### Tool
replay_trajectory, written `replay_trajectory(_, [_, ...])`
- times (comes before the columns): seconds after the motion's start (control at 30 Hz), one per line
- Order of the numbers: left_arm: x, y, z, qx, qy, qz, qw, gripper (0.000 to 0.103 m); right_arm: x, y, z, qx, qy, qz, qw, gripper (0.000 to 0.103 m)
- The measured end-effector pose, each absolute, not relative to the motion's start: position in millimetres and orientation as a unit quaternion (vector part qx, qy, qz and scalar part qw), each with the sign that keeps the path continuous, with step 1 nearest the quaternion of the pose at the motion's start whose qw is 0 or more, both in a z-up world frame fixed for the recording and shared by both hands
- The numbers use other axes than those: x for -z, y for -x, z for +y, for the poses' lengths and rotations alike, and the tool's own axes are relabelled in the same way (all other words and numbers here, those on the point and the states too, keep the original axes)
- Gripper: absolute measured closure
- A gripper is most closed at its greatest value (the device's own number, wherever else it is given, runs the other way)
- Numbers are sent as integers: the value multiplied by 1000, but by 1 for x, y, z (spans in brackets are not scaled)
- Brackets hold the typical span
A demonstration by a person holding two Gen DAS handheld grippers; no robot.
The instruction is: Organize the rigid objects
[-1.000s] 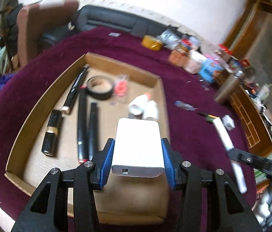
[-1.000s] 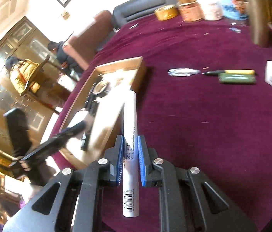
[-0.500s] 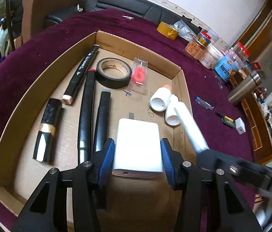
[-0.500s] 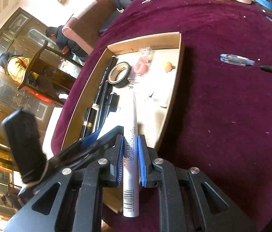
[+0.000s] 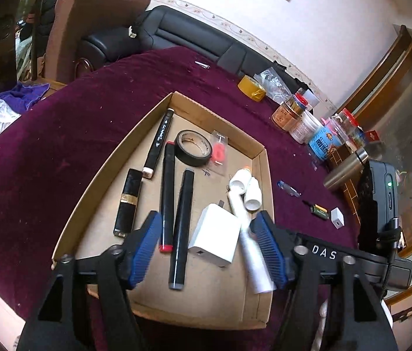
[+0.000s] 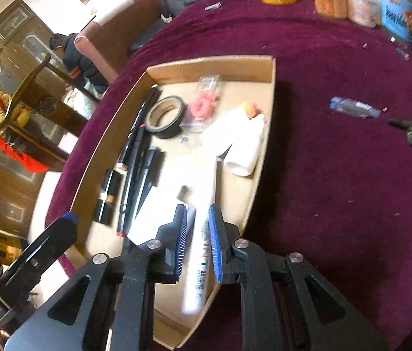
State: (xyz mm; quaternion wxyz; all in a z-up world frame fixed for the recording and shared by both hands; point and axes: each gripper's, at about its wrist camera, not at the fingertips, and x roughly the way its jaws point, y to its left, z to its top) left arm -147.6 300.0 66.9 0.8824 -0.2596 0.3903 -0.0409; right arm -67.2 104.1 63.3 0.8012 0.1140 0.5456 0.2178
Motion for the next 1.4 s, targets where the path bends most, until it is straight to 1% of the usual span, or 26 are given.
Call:
replay_trajectory(0.03, [-66, 149, 300, 41, 262, 391, 881, 38, -66, 69, 101, -219, -117, 542, 803, 84])
replay_trajectory(0.13, [-65, 151, 297, 40, 261, 395, 880, 38, -77, 74, 87, -221, -123, 521, 815, 83])
replay_trajectory(0.23, [-67, 154, 291, 42, 255, 398, 880, 38, -91, 84, 63, -199, -106, 487, 843, 83])
replay_trajectory(0.33, [-73, 158, 280, 42, 235, 394, 888, 38, -106, 96, 32, -166, -82, 442, 878, 84])
replay_trajectory(0.4, [-78, 161, 272, 41, 218, 388, 895, 38, -118, 108, 9, -139, -60, 397, 905, 83])
replay_trajectory(0.43, [-82, 162, 265, 41, 205, 383, 900, 38, -123, 113, 0, -124, -47, 378, 916, 72])
replay_trajectory(0.47, [-85, 163, 260, 43, 197, 380, 903, 38, -128, 119, -12, -102, -33, 353, 930, 46])
replay_trajectory(0.5, [-89, 164, 252, 46, 185, 376, 907, 38, -129, 122, -23, -89, -30, 336, 937, 30])
replay_trajectory(0.53, [-91, 164, 244, 50, 175, 374, 910, 38, -130, 125, -40, -79, -36, 318, 944, 12])
replay_trajectory(0.6, [-93, 163, 230, 60, 161, 373, 912, 38, -123, 117, -70, -56, -60, 322, 943, 12])
replay_trajectory(0.73, [-90, 156, 194, 93, 137, 392, 905, 38, -85, 81, -134, -23, -146, 380, 913, 13])
replay_trajectory(0.87, [-82, 148, 158, 121, 117, 421, 891, 38, -49, 52, -171, 9, -190, 392, 900, 13])
replay_trajectory(1.1, [-77, 136, 113, 148, 81, 453, 875, 38, -31, 49, -196, 34, -196, 363, 910, 13])
replay_trajectory(1.23, [-77, 114, 86, 163, 60, 461, 870, 38, -43, 64, -217, 41, -243, 319, 915, 13])
replay_trajectory(1.33, [-78, 85, 59, 185, 40, 460, 867, 38, -41, 67, -232, 37, -284, 315, 905, 13])
replay_trajectory(1.4, [-77, 62, 34, 199, 9, 454, 869, 38, -37, 66, -241, 38, -309, 321, 894, 13])
